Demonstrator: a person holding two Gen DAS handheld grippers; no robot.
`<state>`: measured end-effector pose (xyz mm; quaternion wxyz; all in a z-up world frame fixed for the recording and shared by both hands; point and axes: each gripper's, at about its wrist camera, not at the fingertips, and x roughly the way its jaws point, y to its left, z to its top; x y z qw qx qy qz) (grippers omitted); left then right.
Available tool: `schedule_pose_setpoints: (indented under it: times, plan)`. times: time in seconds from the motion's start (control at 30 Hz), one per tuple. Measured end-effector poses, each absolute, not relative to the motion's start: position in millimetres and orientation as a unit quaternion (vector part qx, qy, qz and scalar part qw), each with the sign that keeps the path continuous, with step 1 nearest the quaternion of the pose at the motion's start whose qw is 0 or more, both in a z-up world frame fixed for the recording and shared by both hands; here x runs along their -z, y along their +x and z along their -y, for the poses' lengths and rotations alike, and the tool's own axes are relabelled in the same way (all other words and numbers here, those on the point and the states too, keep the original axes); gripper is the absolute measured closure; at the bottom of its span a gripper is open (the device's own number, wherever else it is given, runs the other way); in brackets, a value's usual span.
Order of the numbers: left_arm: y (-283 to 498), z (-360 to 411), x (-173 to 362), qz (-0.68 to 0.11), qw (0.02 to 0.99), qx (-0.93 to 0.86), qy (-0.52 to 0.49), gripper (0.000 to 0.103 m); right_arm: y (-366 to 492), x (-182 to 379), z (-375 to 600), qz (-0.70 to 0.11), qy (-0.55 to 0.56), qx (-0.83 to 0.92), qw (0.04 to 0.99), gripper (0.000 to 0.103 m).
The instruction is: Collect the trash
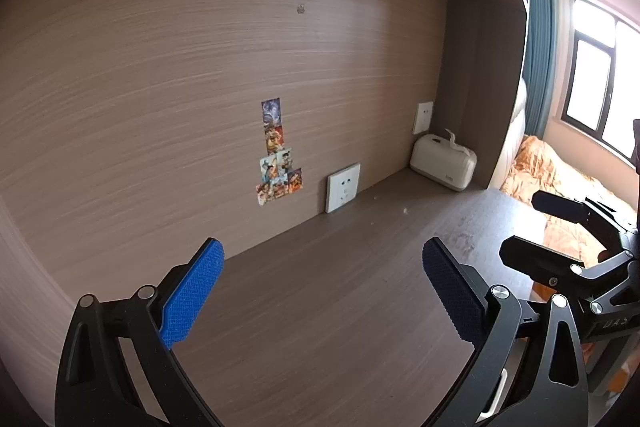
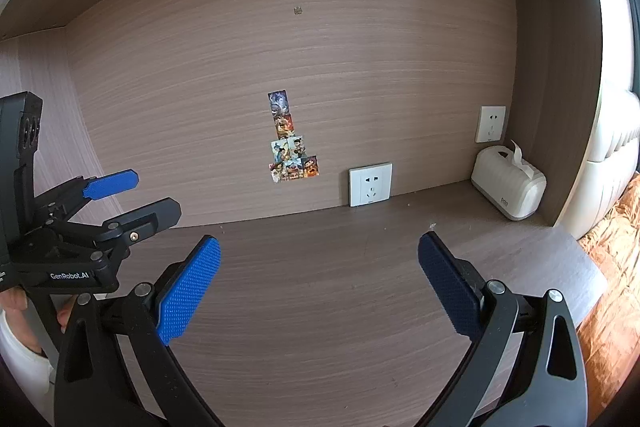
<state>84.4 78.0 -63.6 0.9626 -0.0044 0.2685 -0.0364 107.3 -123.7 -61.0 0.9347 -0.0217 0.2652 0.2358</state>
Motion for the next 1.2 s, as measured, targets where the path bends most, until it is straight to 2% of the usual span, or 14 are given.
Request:
schedule_pose_setpoints:
  times: [1.2]
  plan:
    - [85.1,-75.7,63.7,-0.265,0.964,0.037,0.002,0.005,109.4,64.7,127.4,-0.271,-0.019,-0.231,0.934,0.005]
